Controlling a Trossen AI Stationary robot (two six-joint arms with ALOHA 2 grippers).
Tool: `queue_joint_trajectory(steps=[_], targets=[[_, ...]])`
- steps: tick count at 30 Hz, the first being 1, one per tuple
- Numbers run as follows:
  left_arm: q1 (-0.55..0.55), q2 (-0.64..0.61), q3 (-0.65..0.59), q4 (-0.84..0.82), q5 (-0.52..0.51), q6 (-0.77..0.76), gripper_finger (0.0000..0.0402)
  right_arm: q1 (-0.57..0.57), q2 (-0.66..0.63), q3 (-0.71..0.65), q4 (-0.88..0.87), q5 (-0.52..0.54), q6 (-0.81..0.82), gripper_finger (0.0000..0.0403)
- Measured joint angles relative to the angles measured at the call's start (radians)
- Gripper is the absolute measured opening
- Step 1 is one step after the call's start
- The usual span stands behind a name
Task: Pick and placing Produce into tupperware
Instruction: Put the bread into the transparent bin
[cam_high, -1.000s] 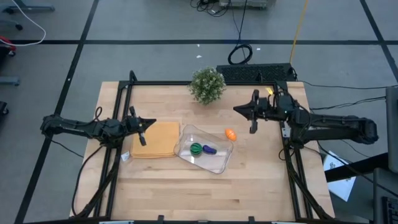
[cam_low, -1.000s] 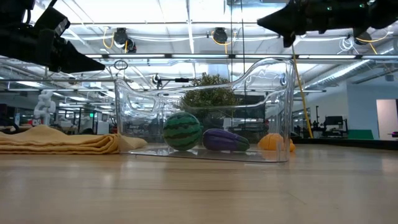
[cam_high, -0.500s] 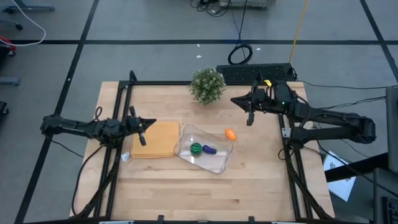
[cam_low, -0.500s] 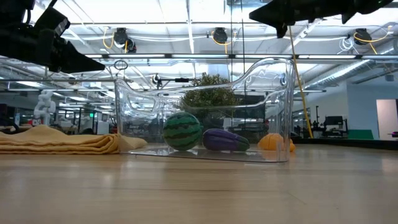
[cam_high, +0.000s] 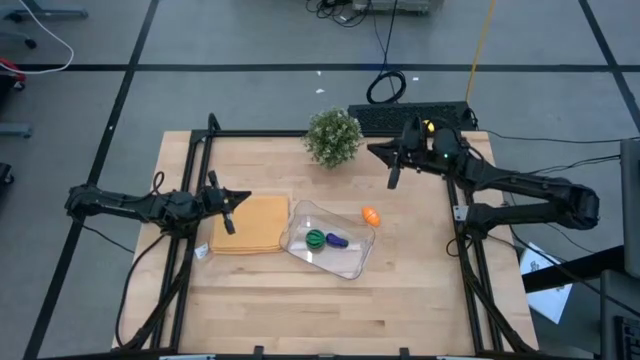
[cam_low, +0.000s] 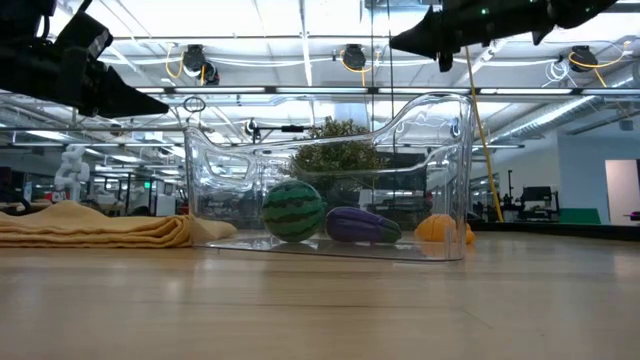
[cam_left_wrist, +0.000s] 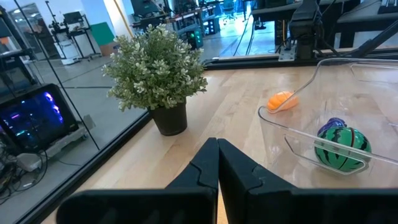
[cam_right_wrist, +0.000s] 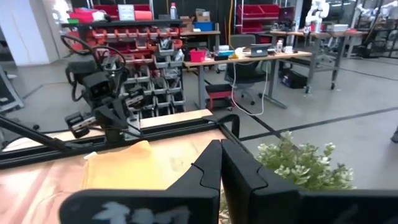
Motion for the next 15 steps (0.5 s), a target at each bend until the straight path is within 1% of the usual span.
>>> queue_joint_trajectory(steps=[5,10,15], targets=[[0.000,0.000,0.000,-0.005,0.000,0.002,0.0003,0.003,0.012,0.086,-0.093,-0.002,-0.043,0.0000],[0.000,0.000,0.000,-0.012,0.000,0.003,0.0003,0.009,0.012,0.125,-0.105,-0.054,-0.056,0.0000],[0.000,0.000,0.000,-0.012,0.000,0.003,0.0003,0.009,0.012,0.144,-0.120,-0.054,-0.054,0.0000]])
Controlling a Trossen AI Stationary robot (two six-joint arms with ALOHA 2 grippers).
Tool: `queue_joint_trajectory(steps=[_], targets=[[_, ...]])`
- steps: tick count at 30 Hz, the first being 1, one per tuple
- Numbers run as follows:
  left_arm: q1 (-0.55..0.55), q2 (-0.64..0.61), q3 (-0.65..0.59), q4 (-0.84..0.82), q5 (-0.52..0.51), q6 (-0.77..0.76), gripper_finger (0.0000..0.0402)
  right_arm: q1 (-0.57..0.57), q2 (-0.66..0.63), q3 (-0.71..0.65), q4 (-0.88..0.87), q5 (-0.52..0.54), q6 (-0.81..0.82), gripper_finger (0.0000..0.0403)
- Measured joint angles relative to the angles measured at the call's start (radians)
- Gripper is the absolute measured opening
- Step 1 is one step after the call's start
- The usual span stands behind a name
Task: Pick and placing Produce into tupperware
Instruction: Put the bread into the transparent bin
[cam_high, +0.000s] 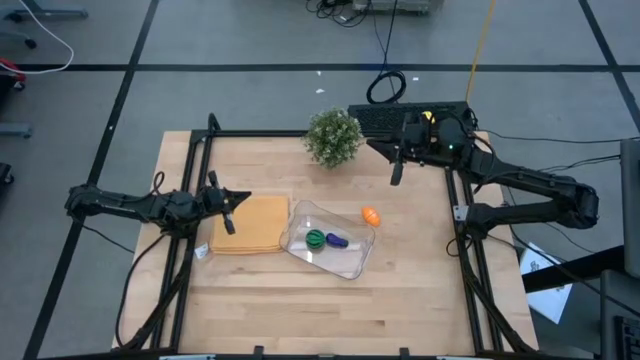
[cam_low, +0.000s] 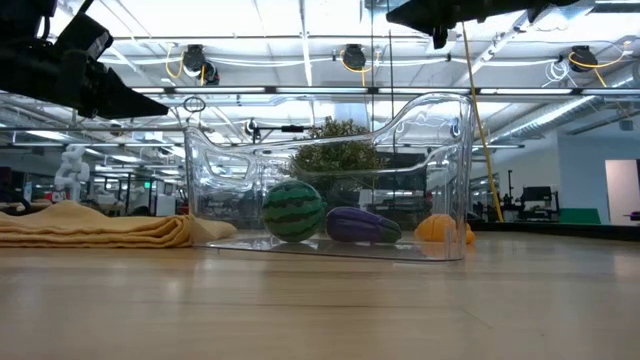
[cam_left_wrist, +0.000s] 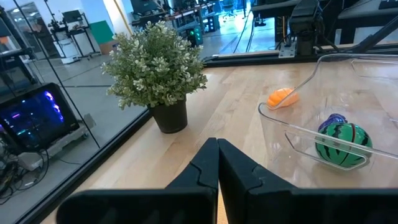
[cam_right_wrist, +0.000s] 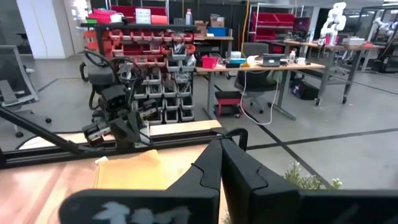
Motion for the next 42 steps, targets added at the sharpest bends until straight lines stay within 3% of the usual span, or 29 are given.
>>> queue_joint_trajectory(steps=[10,22,42], targets=[[0.000,0.000,0.000,0.000,0.000,0.000,0.0003,0.000,0.000,0.002,-0.093,0.000,0.012,0.0000],[0.000,0.000,0.000,0.001,0.000,0.001,0.0003,-0.001,0.034,0.145,-0.429,0.005,0.026,0.0000],[0.000,0.000,0.000,0.001,0.000,0.000,0.0003,-0.008,0.398,0.572,-1.048,0.008,0.087,0.0000]])
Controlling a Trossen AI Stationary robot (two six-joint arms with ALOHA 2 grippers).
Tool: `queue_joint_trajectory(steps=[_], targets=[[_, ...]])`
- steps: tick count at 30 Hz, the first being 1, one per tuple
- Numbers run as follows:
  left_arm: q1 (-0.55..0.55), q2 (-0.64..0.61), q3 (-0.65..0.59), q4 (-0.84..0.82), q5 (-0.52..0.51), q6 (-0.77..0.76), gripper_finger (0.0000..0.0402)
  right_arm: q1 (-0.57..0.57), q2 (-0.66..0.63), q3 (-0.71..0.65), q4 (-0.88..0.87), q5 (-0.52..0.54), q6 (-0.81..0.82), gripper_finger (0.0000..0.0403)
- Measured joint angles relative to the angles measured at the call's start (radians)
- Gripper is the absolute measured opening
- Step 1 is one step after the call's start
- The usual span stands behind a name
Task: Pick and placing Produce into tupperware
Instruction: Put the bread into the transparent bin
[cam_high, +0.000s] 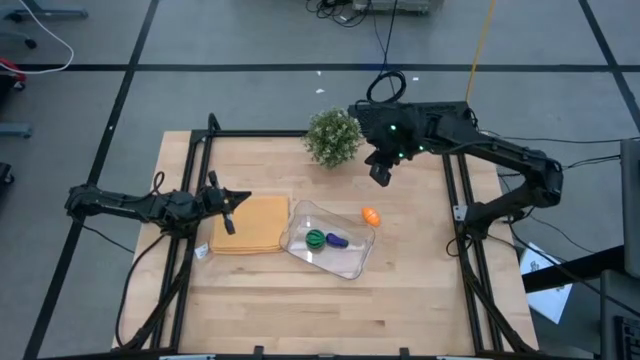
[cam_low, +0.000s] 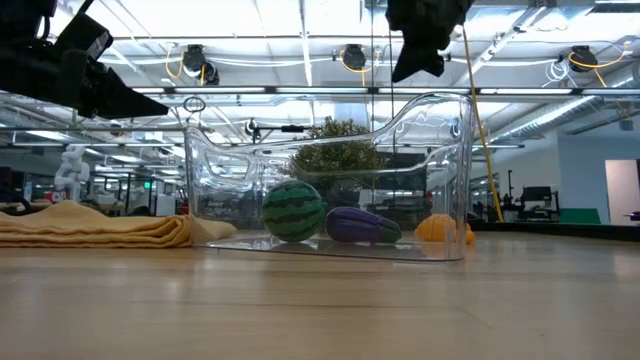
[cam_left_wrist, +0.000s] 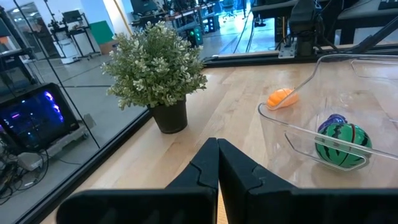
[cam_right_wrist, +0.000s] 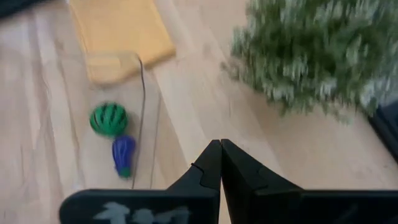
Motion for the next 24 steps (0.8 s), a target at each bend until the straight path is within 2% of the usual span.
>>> queue_joint_trajectory(steps=[8,24], targets=[[0.000,0.000,0.000,0.000,0.006,0.000,0.0003,-0.001,0.080,0.132,-0.188,0.026,-0.004,0.0000],[0.000,0.000,0.000,0.000,0.007,0.001,0.0003,0.022,0.105,0.221,-0.362,0.029,0.000,0.0000]])
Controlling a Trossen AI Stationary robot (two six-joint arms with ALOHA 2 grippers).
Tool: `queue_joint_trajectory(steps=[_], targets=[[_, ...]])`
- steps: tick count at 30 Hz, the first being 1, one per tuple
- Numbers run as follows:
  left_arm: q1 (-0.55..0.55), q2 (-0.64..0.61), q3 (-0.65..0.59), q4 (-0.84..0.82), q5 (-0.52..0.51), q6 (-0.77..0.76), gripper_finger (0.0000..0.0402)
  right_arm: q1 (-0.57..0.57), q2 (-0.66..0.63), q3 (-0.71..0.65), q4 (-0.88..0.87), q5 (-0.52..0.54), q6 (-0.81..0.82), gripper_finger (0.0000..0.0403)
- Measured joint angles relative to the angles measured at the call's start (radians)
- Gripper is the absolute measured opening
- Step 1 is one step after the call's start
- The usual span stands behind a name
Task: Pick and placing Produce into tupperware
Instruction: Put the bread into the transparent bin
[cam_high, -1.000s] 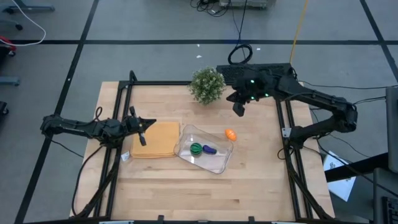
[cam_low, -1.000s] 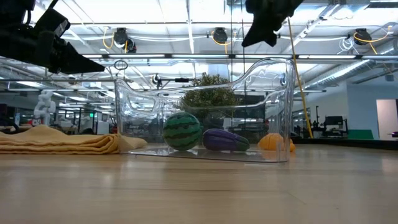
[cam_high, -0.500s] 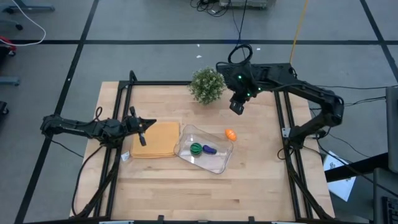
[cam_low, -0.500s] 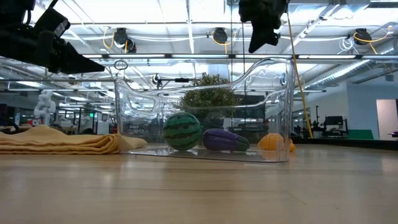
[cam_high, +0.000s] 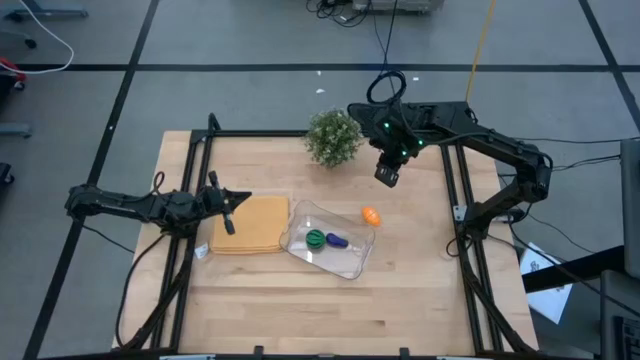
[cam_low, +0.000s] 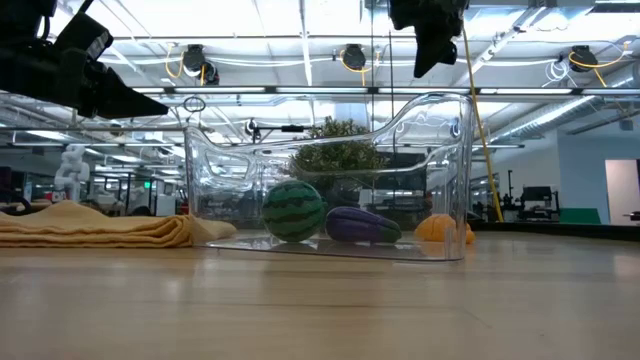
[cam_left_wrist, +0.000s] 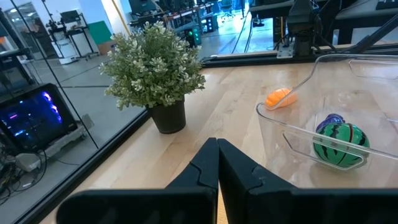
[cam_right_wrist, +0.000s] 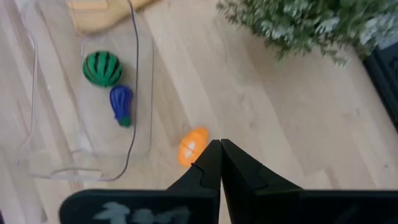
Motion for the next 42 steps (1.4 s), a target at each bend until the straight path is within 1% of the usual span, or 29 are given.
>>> queue_joint_trajectory(steps=[11,18,24,28,42], targets=[[0.000,0.000,0.000,0.006,0.000,0.000,0.0003,0.095,0.049,0.000,-0.071,-0.006,0.021,0.0000],[0.000,0.000,0.000,0.003,0.010,0.000,0.0003,0.128,0.096,0.000,-0.108,-0.005,0.049,0.0000],[0.000,0.000,0.000,0.001,0.010,0.000,0.0003,0.130,0.153,0.000,-0.161,0.028,0.063,0.0000],[0.000,0.000,0.000,0.000,0.011,0.000,0.0003,0.130,0.178,-0.001,-0.155,0.028,0.064,0.0000],[0.000,0.000,0.000,0.000,0.016,0.000,0.0003,0.130,0.172,-0.001,-0.123,0.027,0.063,0.0000]])
